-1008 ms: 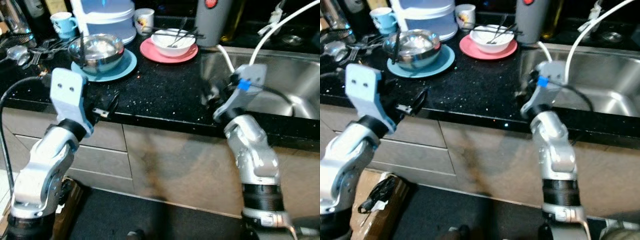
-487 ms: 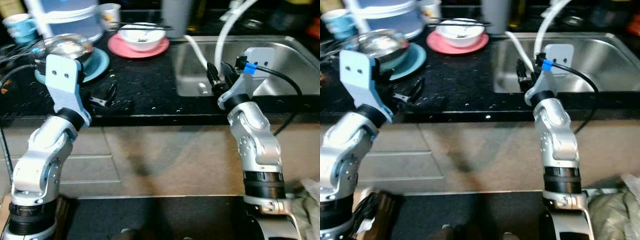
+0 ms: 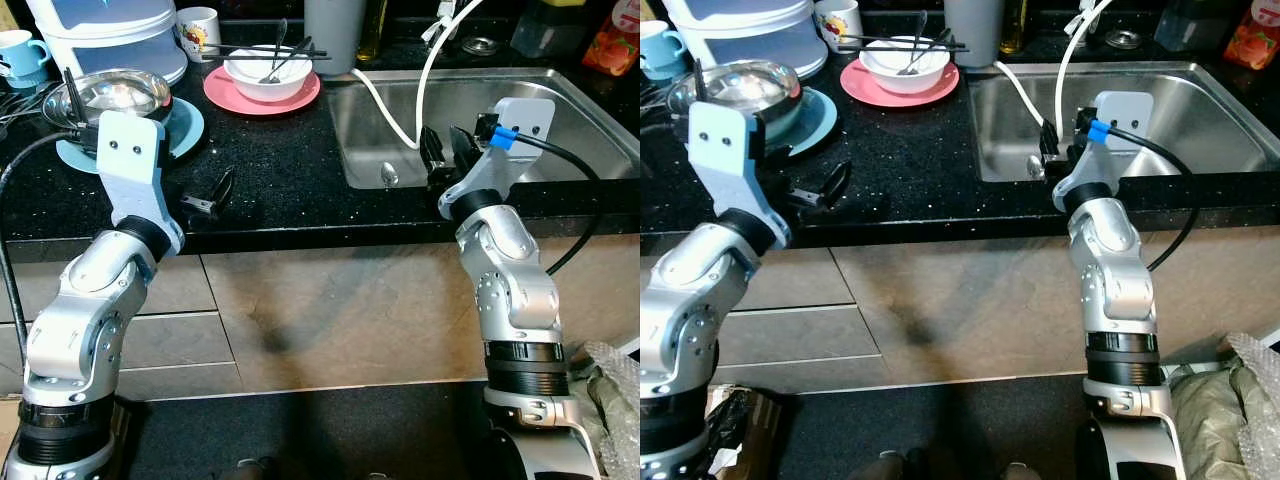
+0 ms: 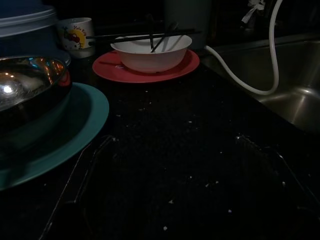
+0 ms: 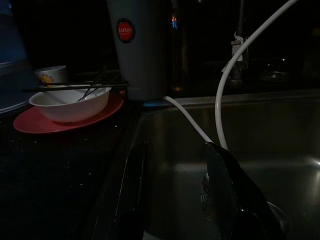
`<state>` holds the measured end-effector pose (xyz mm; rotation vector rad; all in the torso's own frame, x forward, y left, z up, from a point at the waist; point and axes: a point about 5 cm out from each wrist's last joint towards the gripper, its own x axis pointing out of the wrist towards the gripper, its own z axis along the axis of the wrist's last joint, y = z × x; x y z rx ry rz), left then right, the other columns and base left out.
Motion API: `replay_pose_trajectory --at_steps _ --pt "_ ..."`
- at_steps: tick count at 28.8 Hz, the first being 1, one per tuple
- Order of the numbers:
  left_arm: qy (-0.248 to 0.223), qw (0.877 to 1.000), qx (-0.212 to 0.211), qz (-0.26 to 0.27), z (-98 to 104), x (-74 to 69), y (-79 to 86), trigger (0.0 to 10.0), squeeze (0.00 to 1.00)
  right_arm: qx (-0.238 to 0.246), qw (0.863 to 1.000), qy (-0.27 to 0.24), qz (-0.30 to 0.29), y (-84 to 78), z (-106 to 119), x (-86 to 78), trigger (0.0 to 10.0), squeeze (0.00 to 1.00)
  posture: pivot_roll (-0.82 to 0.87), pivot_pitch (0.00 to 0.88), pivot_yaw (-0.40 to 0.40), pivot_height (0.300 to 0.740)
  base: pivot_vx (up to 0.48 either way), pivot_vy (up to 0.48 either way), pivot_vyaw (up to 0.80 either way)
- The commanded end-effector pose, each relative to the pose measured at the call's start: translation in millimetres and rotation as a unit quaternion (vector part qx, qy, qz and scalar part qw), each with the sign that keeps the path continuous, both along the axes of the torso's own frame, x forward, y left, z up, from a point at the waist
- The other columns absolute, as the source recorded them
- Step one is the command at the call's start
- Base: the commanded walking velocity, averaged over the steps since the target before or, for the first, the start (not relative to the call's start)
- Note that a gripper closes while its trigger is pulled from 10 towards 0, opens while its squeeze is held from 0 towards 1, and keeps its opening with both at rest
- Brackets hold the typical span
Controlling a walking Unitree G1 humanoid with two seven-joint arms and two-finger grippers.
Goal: Kitchen organization
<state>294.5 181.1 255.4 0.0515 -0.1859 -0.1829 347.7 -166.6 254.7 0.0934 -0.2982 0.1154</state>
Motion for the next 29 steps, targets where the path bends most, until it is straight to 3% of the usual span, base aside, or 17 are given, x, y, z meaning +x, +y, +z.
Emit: replay_pose_trajectory --at_steps 1,14,20,24,26,29 --pt "0.006 1.0 -0.006 0.002 -1.0 0.5 -0.3 10.0 0.0 0.005 1.0 -0.003 0.001 0.4 0.5 1.1 10.0 0.0 0.06 0.098 -0.016 0.74 0.0 0.0 0.0" --pt "0.013 1.0 -0.004 -0.003 4.4 6.4 0.2 10.0 0.0 0.022 1.0 0.004 -0.009 0.7 -9.7 -5.3 10.0 0.0 0.08 0.136 0.048 0.74 0.0 0.0 0.0" --pt "0.017 1.0 -0.01 0.002 2.8 7.0 0.0 10.0 0.0 0.023 1.0 0.005 -0.013 -2.2 -10.2 -7.4 10.0 0.0 0.08 0.144 0.04 0.74 0.0 0.0 0.0" --pt "0.019 1.0 -0.002 0.017 1.6 8.5 2.4 10.0 0.0 0.021 1.0 0.007 -0.01 -1.1 -10.2 -7.1 10.0 0.0 0.07 0.149 0.027 0.74 0.0 -0.48 0.0" --pt "0.023 0.999 -0.031 0.029 -0.5 7.0 5.6 10.0 0.0 0.018 1.0 0.007 -0.005 1.3 -8.6 -6.3 10.0 0.0 0.07 0.151 0.014 0.74 0.0 -0.24 0.0" --pt "0.02 0.999 -0.029 0.032 -0.1 5.2 6.8 10.0 0.0 0.016 1.0 0.004 -0.002 2.0 -5.5 -5.4 10.0 0.0 0.06 0.152 0.005 0.74 0.0 0.0 0.0"
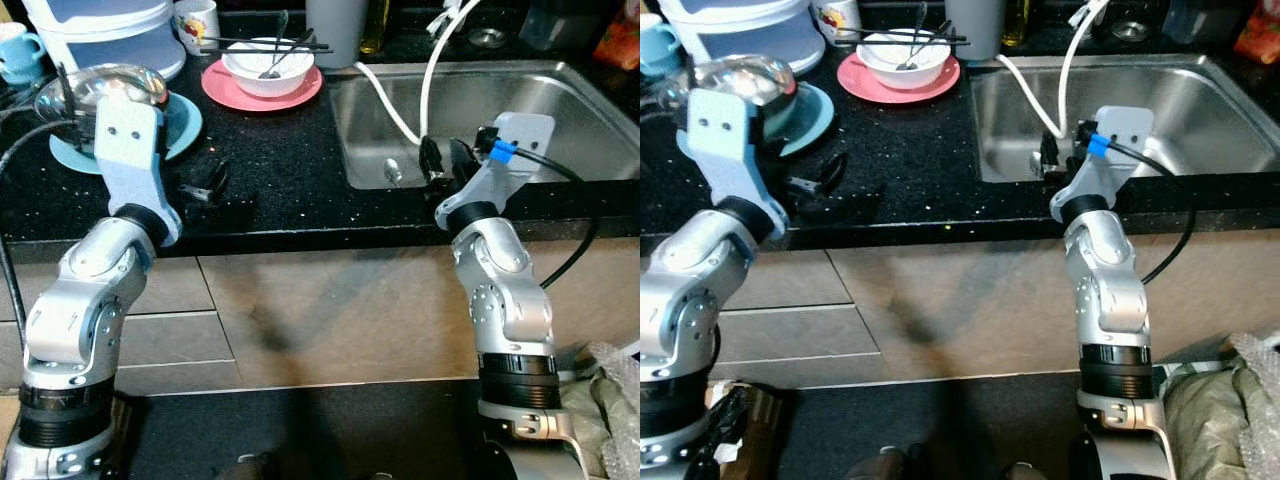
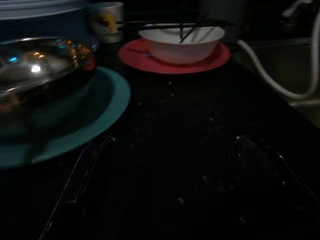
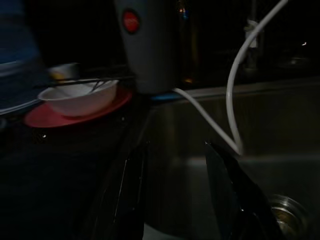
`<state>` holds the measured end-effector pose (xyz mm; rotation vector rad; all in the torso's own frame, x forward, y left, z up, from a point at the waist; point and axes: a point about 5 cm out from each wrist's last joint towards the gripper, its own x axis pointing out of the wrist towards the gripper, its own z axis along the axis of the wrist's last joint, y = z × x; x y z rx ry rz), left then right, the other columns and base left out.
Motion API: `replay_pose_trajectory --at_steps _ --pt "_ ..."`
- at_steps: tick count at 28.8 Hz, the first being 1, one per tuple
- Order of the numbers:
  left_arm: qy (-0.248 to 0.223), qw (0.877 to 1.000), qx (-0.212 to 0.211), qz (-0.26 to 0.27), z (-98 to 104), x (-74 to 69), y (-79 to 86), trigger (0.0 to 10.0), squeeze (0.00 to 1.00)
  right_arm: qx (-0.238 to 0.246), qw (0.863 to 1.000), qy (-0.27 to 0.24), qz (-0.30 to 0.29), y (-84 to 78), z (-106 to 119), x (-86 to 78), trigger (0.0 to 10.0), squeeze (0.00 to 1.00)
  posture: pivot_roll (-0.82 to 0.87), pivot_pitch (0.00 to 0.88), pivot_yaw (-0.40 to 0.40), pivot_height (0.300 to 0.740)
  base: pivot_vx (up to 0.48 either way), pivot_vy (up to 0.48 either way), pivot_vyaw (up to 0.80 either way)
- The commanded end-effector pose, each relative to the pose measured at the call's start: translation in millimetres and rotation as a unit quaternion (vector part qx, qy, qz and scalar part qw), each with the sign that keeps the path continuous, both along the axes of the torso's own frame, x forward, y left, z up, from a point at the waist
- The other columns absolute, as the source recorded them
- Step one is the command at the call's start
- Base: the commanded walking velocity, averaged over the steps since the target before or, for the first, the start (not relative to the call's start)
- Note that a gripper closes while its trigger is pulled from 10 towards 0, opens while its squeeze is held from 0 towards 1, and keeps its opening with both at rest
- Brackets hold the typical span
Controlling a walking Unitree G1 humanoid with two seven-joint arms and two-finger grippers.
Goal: Kitchen organization
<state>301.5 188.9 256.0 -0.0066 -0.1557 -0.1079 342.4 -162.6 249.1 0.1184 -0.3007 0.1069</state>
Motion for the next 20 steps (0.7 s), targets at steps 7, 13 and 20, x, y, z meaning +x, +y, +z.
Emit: replay_pose_trajectory --at_steps 7,13,20 --pt "0.001 1.0 0.011 0.001 -0.9 -5.0 0.1 10.0 0.0 -0.003 1.0 -0.008 0.014 2.1 10.6 1.7 10.0 0.0 0.06 0.151 -0.008 0.74 0.0 0.0 0.0" --pt "0.001 1.0 0.025 0.018 1.2 -8.3 6.0 10.0 0.0 -0.006 0.999 -0.034 0.041 8.9 26.3 2.3 10.0 0.0 0.06 0.151 -0.015 0.74 0.0 0.0 0.0" --pt "0.0 0.999 0.037 0.023 4.8 -7.2 8.4 10.0 0.0 -0.007 0.998 -0.038 0.058 11.7 29.4 4.7 10.0 0.0 0.06 0.148 -0.017 0.74 0.0 0.0 0.0"
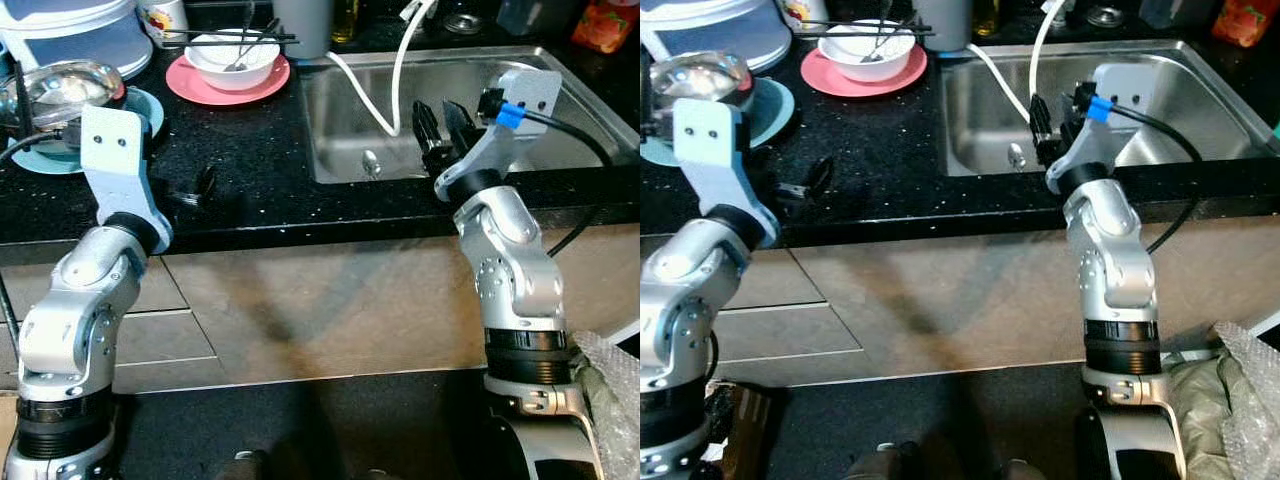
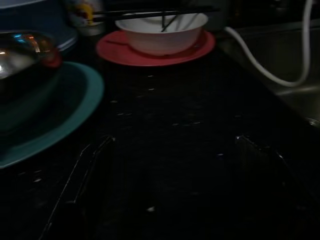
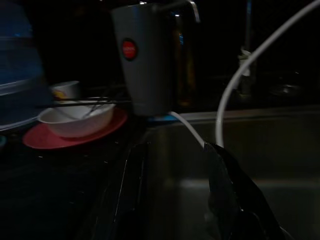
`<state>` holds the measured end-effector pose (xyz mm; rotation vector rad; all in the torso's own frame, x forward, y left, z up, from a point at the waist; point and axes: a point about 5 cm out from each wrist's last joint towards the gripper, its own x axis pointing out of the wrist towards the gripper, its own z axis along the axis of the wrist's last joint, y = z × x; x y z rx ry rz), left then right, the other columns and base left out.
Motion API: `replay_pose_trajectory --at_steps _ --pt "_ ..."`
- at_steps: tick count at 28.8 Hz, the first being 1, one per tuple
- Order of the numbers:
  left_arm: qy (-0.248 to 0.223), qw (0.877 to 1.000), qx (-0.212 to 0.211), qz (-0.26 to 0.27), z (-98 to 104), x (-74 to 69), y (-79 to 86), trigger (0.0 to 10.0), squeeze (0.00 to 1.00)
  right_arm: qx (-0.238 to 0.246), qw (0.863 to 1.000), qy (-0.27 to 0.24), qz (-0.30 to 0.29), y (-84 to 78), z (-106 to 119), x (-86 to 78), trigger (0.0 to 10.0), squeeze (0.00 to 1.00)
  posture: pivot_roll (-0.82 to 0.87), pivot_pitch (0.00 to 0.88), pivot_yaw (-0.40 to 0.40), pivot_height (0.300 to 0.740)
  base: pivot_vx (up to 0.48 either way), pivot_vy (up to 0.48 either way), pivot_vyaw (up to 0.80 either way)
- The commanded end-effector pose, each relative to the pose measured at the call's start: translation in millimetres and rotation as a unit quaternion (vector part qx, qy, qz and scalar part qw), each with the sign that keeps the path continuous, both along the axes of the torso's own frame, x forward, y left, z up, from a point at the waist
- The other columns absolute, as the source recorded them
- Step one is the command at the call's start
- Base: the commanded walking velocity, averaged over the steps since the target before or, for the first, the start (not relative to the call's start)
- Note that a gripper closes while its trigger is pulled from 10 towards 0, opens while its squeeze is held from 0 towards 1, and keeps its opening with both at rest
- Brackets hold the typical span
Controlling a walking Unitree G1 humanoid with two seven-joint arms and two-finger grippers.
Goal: Kitchen organization
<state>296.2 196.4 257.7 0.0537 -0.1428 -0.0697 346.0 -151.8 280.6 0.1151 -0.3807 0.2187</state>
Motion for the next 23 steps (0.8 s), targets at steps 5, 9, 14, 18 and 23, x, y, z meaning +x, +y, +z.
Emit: replay_pose_trajectory --at_steps 5,9,14,18,23 --pt "-0.011 1.0 0.019 0.016 4.6 -3.6 0.6 10.0 0.0 -0.007 0.999 0.022 0.035 8.6 -7.8 2.3 10.0 0.0 0.06 0.143 -0.015 0.74 0.0 0.0 0.0" --pt "-0.009 0.999 0.017 0.029 5.0 -3.4 4.9 10.0 0.0 -0.01 0.998 0.033 0.052 12.4 -12.0 2.3 10.0 0.0 0.06 0.141 -0.02 0.74 0.0 0.0 0.0" --pt "-0.018 0.998 0.016 0.05 6.7 -3.1 10.3 10.0 0.0 -0.011 0.997 0.04 0.063 15.1 -15.2 2.6 10.0 0.0 0.06 0.14 -0.022 0.74 0.0 0.0 0.0" --pt "-0.02 0.998 0.01 0.055 5.7 -3.6 11.7 10.0 0.0 -0.012 0.996 0.047 0.07 17.2 -18.2 1.6 10.0 0.0 0.06 0.137 -0.023 0.74 0.0 0.0 0.0" --pt "-0.017 0.998 0.006 0.055 4.5 -3.7 10.5 10.0 0.0 -0.012 0.996 0.051 0.072 17.3 -19.6 0.8 10.0 0.0 0.06 0.134 -0.023 0.74 0.0 0.0 0.0"
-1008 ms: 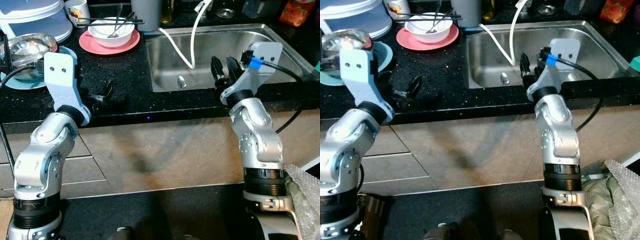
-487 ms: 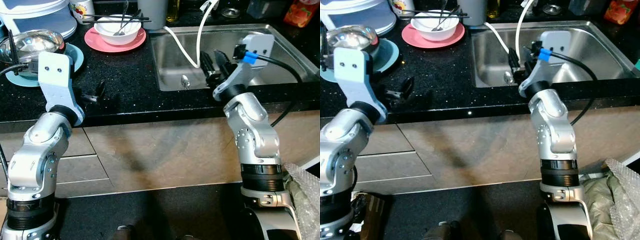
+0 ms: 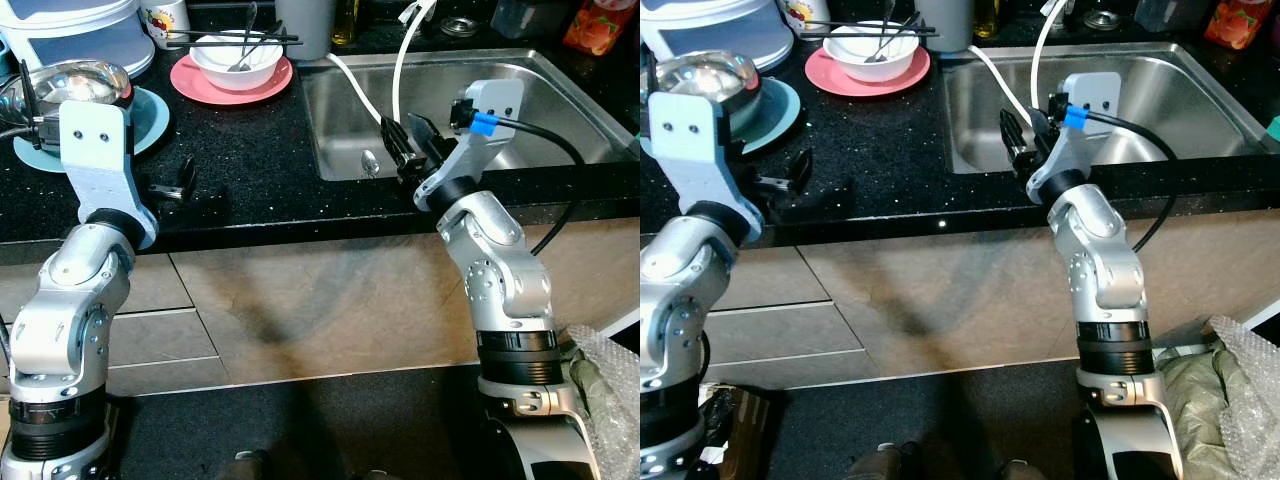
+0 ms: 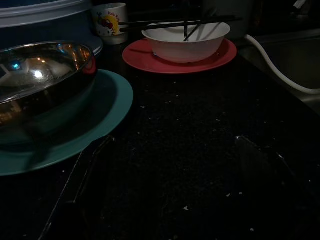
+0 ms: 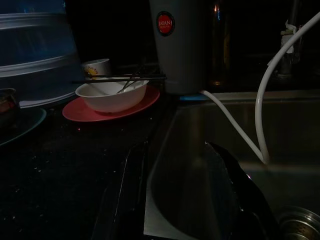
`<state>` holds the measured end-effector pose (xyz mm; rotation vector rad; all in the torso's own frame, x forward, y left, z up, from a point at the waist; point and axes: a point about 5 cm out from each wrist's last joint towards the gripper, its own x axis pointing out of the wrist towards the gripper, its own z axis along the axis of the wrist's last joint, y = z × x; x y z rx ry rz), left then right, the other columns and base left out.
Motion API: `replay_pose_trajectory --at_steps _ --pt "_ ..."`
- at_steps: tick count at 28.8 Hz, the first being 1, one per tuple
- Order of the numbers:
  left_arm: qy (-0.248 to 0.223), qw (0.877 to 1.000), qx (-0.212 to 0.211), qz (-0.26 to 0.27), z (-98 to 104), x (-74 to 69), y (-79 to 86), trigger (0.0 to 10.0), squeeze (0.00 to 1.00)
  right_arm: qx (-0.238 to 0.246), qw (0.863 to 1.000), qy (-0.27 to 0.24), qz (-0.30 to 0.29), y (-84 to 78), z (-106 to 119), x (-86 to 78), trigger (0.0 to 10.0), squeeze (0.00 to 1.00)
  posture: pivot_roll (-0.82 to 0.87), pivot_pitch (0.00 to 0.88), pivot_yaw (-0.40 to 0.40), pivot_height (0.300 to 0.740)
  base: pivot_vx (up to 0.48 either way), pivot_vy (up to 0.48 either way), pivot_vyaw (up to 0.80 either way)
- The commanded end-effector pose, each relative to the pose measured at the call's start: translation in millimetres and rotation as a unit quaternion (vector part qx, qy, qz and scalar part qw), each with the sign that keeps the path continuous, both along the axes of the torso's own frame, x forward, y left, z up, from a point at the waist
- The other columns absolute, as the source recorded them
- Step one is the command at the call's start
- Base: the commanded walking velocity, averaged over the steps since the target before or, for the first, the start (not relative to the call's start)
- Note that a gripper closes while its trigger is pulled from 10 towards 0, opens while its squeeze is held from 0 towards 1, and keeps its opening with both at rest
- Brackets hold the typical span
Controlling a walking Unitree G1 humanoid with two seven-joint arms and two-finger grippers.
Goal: Kitchen organization
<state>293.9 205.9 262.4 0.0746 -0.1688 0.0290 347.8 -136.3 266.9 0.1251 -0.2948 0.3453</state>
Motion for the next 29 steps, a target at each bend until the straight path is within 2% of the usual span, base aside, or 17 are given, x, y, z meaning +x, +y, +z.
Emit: replay_pose_trajectory --at_steps 1,8,29 --pt "-0.002 1.0 0.0 0.003 -0.4 -1.3 0.1 10.0 0.0 -0.002 1.0 0.014 0.008 1.8 -6.4 -1.3 10.0 0.0 0.05 0.132 -0.023 0.74 0.0 0.0 0.0" --pt "-0.005 1.0 -0.005 -0.004 -0.8 -2.5 -1.4 10.0 0.0 -0.004 1.0 0.017 0.01 1.8 -7.9 -2.3 10.0 0.0 0.05 0.129 -0.025 0.74 0.154 0.0 0.0" --pt "-0.016 1.0 -0.008 -0.017 1.8 -5.4 -4.8 10.0 0.0 -0.002 1.0 0.018 0.008 1.4 -9.3 -3.1 10.0 0.0 0.06 0.125 -0.024 0.74 0.344 0.0 0.0"
